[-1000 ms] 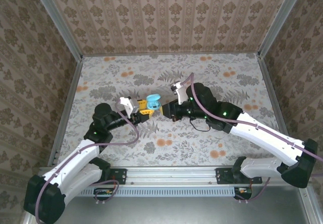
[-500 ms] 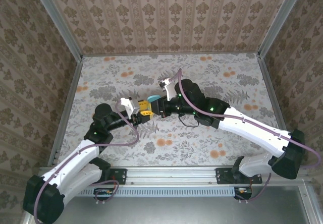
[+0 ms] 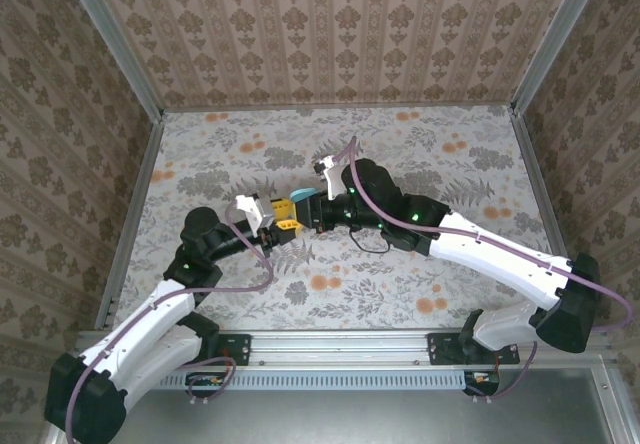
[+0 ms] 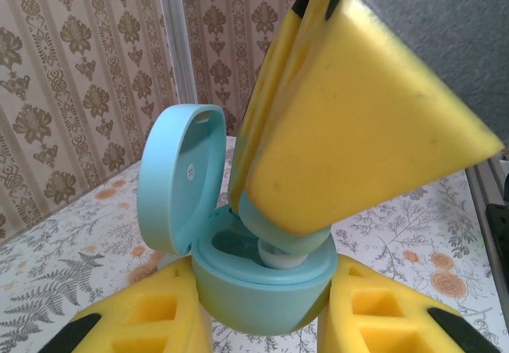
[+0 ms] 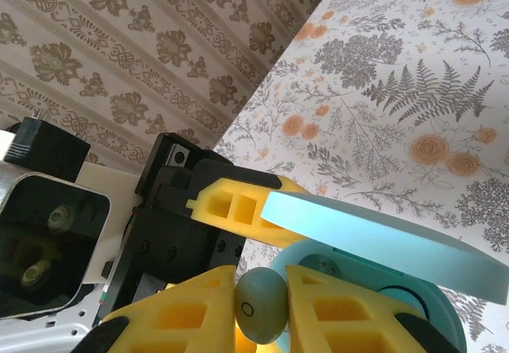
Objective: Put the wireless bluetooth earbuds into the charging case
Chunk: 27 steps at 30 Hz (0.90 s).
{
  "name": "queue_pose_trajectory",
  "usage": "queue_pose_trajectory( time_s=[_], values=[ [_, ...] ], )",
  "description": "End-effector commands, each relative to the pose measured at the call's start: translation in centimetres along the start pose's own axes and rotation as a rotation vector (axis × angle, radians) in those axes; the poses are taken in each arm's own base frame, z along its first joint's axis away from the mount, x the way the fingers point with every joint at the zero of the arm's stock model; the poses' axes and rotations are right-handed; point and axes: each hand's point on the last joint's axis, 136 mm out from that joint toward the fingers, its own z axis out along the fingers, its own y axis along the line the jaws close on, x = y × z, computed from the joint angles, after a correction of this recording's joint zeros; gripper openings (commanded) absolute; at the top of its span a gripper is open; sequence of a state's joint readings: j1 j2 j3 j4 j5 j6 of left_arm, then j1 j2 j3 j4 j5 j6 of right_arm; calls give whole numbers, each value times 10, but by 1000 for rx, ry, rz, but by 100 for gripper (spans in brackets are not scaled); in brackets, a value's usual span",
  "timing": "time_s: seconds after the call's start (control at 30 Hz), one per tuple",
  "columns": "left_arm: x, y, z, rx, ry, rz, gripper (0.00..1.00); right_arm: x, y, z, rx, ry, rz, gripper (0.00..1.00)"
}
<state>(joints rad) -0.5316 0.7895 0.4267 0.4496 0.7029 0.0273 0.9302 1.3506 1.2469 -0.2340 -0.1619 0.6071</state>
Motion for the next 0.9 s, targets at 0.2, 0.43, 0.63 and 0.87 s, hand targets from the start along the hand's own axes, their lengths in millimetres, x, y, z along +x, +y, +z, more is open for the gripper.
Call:
queue_pose_trajectory(
  time_s=[0.2,0.43,0.63,0.87],
  values=[
    [-23,-3,-3,-1,-56,66,24,3,-12,2,90,-7,-3,26],
    [-23,-3,-3,0,-55,64,24,-2,-15,-2,127,-17,-5,31],
    [-20,-3,-3,0,-48,59,24,-13,-7,-11,117,-47,-11,36],
    [-17,-3,-3,-1,-43,57,24,-30,6,-29,92,-97,-16,38]
  ],
)
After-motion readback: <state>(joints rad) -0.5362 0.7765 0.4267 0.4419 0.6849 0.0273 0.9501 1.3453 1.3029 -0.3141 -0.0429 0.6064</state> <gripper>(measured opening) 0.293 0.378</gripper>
